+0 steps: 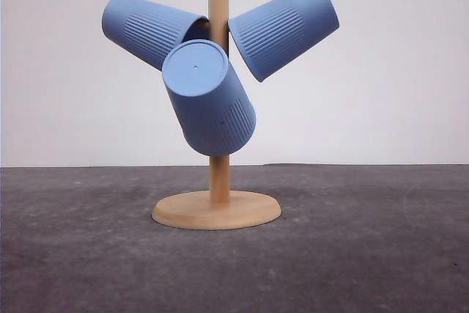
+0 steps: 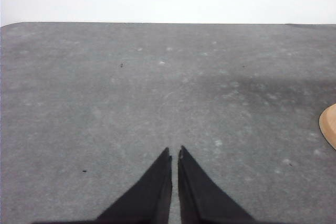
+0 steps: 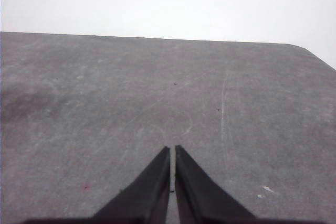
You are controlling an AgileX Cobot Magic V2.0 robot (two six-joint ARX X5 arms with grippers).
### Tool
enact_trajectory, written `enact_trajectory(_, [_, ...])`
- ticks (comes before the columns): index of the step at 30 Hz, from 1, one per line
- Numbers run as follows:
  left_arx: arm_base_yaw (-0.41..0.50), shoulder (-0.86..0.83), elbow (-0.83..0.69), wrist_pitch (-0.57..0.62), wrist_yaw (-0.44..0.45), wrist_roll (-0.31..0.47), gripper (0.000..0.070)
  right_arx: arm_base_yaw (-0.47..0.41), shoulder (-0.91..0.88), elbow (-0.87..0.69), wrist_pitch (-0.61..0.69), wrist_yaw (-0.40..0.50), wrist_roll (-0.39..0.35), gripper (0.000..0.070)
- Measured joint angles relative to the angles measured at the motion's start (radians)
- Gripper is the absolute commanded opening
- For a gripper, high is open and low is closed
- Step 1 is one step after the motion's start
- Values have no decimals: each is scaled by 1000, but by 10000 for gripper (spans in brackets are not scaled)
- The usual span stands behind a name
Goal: Place three cups
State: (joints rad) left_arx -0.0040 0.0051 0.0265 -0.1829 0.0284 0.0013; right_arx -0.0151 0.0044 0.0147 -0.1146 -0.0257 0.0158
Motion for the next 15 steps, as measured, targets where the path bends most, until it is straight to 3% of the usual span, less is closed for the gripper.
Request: enact_trajectory(15, [0,0,0,0,0,0,0,0,0,0,0,0,0,15])
